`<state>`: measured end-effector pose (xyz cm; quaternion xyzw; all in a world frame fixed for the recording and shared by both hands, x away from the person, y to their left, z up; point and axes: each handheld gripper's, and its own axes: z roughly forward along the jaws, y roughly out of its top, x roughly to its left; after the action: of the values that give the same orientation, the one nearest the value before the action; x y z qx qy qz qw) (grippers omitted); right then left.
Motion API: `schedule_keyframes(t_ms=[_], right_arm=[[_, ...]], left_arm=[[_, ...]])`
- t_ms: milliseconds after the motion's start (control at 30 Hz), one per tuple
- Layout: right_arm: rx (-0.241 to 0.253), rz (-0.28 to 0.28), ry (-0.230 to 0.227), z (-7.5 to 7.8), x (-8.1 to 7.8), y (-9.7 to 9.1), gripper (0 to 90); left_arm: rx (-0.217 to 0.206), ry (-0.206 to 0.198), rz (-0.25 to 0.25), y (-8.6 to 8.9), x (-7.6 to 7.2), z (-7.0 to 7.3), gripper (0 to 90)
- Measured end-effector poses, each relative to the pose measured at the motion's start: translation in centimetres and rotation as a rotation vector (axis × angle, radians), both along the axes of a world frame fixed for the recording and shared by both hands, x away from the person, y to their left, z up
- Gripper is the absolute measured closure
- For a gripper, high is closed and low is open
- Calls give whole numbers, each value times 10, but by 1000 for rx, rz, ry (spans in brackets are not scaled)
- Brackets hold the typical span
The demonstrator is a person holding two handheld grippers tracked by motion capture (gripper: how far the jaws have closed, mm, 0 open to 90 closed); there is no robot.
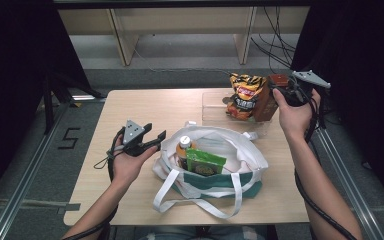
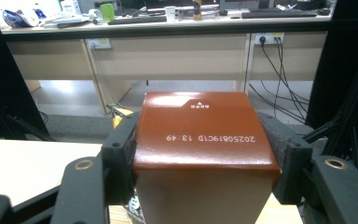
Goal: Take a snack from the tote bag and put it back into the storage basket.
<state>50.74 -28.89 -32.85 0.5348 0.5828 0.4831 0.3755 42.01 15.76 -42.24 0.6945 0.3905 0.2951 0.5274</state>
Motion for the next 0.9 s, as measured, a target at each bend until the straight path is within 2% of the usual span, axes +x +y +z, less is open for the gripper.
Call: schedule_keyframes(t_ms=[167, 200, 333, 367, 467, 500, 533, 767, 833, 900], right_arm=[[-1, -1, 6, 1, 2, 1, 393], [-17, 4, -3, 1, 3, 0, 393], [-4, -9, -2, 1, 4, 2, 393], [-20, 2, -6, 1, 5, 1, 393], [-6, -11, -4, 0, 6, 3, 393], [-18, -5, -8, 0, 7, 2, 393], [-6, -12, 0, 0, 7, 3, 393], [-17, -23, 5, -3, 10, 3, 392], [-17, -23, 20, -4, 11, 3, 392], [-40, -22, 10, -7, 13, 2, 392]], left_arm=[[-3, 0, 1, 0, 0, 0, 395], [-4, 0, 0, 0, 0, 0, 395], [-4, 0, 0, 0, 0, 0, 395], [-3, 1, 1, 0, 0, 0, 395], [-2, 1, -1, 0, 0, 0, 395], [-3, 1, -1, 0, 0, 0, 395], [-4, 1, 0, 0, 0, 0, 395], [-1, 0, -1, 0, 0, 0, 395], [-1, 0, -2, 0, 0, 0, 395], [-3, 1, 0, 0, 0, 0, 395]])
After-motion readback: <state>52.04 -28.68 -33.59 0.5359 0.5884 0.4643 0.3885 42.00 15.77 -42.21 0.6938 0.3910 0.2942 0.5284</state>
